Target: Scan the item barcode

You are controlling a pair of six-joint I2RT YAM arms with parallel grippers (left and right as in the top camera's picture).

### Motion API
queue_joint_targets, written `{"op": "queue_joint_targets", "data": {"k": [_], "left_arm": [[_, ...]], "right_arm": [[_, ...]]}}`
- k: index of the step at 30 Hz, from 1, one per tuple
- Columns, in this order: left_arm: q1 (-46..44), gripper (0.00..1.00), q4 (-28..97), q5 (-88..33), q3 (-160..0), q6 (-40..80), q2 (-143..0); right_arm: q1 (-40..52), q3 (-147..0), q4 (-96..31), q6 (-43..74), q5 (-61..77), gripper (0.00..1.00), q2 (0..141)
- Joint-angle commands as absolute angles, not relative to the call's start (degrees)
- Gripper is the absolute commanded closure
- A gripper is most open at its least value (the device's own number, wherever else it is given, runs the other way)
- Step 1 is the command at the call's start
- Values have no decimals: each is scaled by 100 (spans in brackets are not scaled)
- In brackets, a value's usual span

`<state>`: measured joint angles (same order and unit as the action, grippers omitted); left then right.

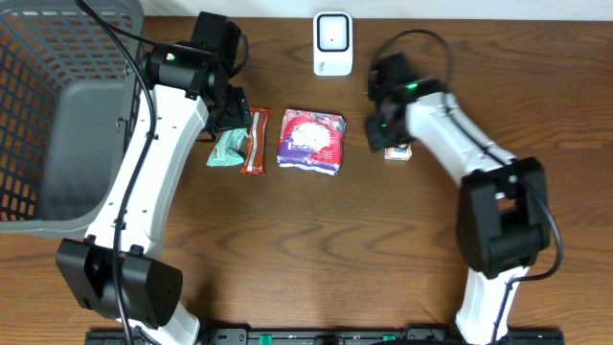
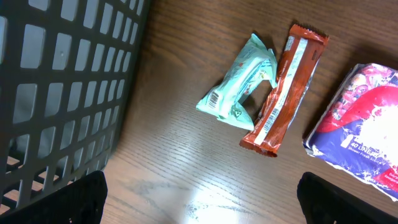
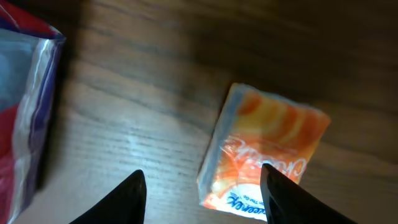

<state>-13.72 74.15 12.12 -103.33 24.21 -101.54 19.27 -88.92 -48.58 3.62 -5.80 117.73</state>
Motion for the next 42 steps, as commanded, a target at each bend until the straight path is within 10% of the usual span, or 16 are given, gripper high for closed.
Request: {"op": "queue_joint_targets", "data": {"k": [1,12,17,30,42], "left_arm": [[-1374,2,7435,1240,-10372,2475,-10182],[-1374,2,7435,1240,-10372,2475,-10182],[-1374,2,7435,1240,-10372,2475,-10182],[-1374,2,7435,1240,-10372,2475,-10182],[-1374,2,7435,1240,-10372,2475,-10182]], "right_arm": [[2373,-8851,-4716,635,-2582,48,11736],[2554,-7651,-3660,1214,-3242,49,11952],[2473,-7570,-3548,1155,-2368,99,11992],[928,-9373,-4823,405,4329,99,11771],[-513,-6960,-2969,1087,6143,99,11961]]}}
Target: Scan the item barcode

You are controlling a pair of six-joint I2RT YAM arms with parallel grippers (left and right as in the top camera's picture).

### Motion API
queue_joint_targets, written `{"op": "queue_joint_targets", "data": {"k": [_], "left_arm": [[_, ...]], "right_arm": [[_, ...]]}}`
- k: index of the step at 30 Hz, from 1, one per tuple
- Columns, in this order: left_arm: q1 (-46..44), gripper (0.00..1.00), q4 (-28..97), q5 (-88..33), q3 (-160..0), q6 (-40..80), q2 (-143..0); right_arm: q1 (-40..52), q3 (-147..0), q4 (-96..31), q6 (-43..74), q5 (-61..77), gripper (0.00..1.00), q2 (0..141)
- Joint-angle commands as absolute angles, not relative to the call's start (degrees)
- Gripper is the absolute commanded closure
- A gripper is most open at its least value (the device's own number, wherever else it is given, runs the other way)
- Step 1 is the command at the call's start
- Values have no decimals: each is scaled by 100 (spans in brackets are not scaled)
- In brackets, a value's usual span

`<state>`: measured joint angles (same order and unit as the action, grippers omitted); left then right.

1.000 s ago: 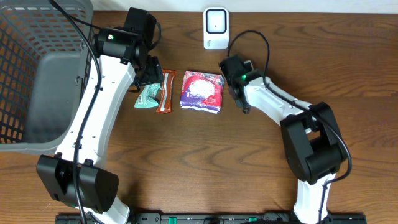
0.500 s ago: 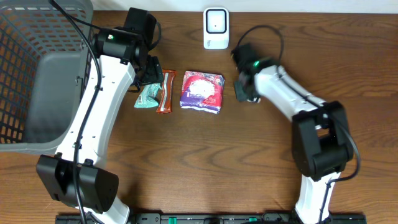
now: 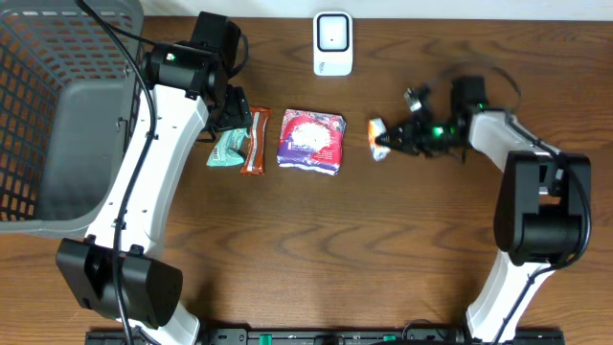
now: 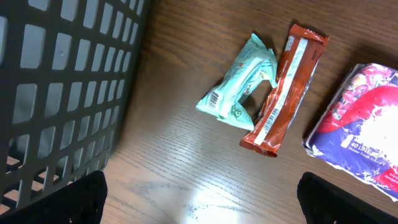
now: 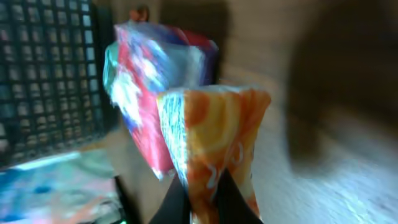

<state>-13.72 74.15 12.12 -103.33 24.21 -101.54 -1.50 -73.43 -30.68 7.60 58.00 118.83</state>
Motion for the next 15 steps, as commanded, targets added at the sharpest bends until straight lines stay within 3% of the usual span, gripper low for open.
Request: {"op": "queue_joint_targets", "data": {"k": [1,5,9,15], "left_arm": [[-1374,2,7435,1240,-10372,2475,-10182],[-1374,2,7435,1240,-10372,2475,-10182],[-1374,2,7435,1240,-10372,2475,-10182],[-1374,2,7435,1240,-10372,2475,-10182]], "right_arm": [[-628,-6928,-3076,1096,5666,94,11961],[-980,-7262,-3736,1017,4097,89,11957],[-1090,-8479,-5144,539,3199,61,11957],[-687,-9795,-6447,-75,1999,42,11957]]}}
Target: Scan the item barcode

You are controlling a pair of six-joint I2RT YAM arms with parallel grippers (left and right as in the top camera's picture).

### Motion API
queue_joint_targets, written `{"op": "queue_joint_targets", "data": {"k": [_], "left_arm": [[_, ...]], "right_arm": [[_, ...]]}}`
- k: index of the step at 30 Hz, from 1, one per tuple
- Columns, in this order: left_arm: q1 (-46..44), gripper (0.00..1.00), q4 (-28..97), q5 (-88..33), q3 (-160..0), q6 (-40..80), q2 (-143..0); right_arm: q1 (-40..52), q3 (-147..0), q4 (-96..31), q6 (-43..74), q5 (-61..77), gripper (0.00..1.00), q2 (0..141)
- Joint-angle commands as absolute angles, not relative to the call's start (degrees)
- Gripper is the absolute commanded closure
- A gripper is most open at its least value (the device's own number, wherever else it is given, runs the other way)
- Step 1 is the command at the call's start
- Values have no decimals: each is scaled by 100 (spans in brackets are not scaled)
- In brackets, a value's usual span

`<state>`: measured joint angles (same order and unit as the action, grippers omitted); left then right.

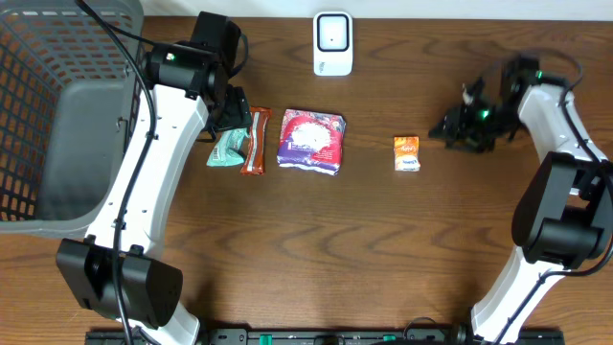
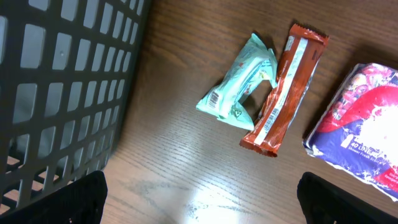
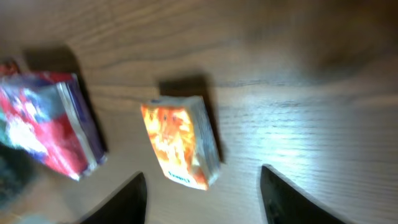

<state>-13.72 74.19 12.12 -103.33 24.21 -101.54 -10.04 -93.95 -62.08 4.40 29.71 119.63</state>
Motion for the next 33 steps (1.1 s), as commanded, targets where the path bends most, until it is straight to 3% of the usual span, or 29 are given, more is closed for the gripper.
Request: {"op": "queue_joint_targets", "data": {"k": [1,14,17,20,23,29,33], "left_arm": [[-1374,2,7435,1240,-10372,2475,-10182],[-1374,2,7435,1240,-10372,2475,-10182],[-1374,2,7435,1240,-10372,2475,-10182],[-1374,2,7435,1240,-10372,2475,-10182],[-1374,2,7435,1240,-10372,2475,-10182],[-1374,2,7435,1240,-10372,2475,-10182],[-1374,2,7435,1240,-10372,2475,-10182]], "right_arm": [[-591,-9778,-6455,-97,1903,41,11959],[-126,-8230,-5229,75,2773,49,12195],[-102,-7972,-4989,222,2779,60,12195],[-104,-7907,-4893,316,2910,99,12195],[-119,-7994,-4847,290,3726,99,12182],[-276,-8471,-4814,-327,7382,99,12178],[-252,-8573,-4816,-346,7533,99,12178]]}}
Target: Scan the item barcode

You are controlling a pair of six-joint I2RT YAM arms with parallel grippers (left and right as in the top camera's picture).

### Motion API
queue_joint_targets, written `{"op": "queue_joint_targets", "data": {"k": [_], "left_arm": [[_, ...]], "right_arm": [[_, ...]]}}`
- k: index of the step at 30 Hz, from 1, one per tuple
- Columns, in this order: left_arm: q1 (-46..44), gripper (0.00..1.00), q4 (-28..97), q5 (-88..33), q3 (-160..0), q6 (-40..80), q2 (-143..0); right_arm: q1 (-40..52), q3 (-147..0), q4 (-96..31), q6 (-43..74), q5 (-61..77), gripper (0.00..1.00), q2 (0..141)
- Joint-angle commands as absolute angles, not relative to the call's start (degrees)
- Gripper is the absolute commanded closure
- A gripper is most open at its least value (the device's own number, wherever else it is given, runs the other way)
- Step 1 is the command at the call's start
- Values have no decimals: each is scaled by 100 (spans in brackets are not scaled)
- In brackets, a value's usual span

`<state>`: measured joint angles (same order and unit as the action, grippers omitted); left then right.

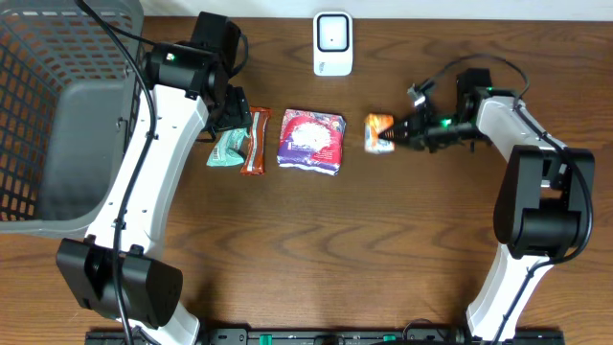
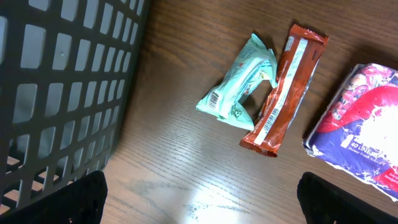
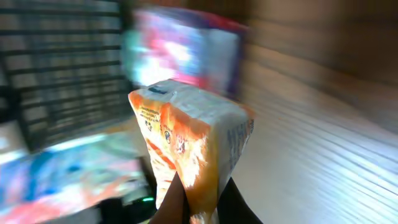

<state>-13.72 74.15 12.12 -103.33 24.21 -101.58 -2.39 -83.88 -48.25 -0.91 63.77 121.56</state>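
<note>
A small orange packet (image 3: 189, 134) is pinched upright between the fingers of my right gripper (image 3: 200, 186), which is shut on it. In the overhead view the orange packet (image 1: 378, 133) hangs above the table, below and right of the white scanner (image 1: 332, 43), with the right gripper (image 1: 397, 135) just to its right. My left gripper (image 2: 199, 202) is open and holds nothing. It hovers beside a mint packet (image 2: 239, 87) and a red-brown bar (image 2: 283, 93).
A purple and red pack (image 1: 310, 141) lies between the bar and the orange packet. A grey mesh basket (image 1: 57, 115) stands at the left edge, close to the left arm. The right wrist view is blurred behind the packet.
The orange packet lay on the table with my right gripper open to its right. Now the right gripper is shut on it and holds it up, further left. The left arm has not moved.
My right gripper was open over the orange packet on the table. Then it was shut on the packet, held up near the purple pack. Then the packet lay on the table with the gripper open off to the right. Now it is held again.
</note>
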Motion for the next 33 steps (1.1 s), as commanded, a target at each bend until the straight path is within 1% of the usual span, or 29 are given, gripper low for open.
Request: {"op": "queue_joint_targets", "data": {"k": [1,5,6,9,12,14,15,16,18,21,24,27,31,33], "left_arm": [[-1374,2,7435,1240,-10372,2475,-10182],[-1374,2,7435,1240,-10372,2475,-10182],[-1374,2,7435,1240,-10372,2475,-10182],[-1374,2,7435,1240,-10372,2475,-10182],[-1374,2,7435,1240,-10372,2475,-10182],[-1374,2,7435,1240,-10372,2475,-10182],[-1374,2,7435,1240,-10372,2475,-10182],[-1374,2,7435,1240,-10372,2475,-10182],[-1374,2,7435,1243,-10372,2475,-10182],[-1374,2,7435,1240,-10372,2475,-10182],[-1374,2,7435,1240,-10372,2475,-10182],[-1374,2,7435,1240,-10372,2475,-10182],[-1374,2,7435,1240,-10372,2475,-10182],[-1374,2,7435,1240,-10372,2475,-10182]], "right_arm": [[-211,-8580,-4816,-311,7153,99,12175],[174,-9056,-4963,268,4762,99,12156],[397,-9500,-5105,443,3824,99,12145],[886,-10606,-5118,716,1619,99,12138],[1461,-11340,-4342,733,-1041,99,12140],[1828,-11406,-3457,242,-2383,99,12145],[1975,-11393,-3035,-104,-2751,99,12186],[2121,-11384,-2593,-499,-3013,99,12252],[2320,-11384,-1868,-1201,-3107,99,12473],[2495,-11384,-1066,-1706,-3116,99,12884],[2593,-11386,-873,-1656,-3118,99,13176],[2620,-11386,-891,-1260,-3039,99,13343],[2609,-11386,-1057,-895,-2403,99,13378],[2600,-11426,-1033,-768,-2620,99,13371]]}}
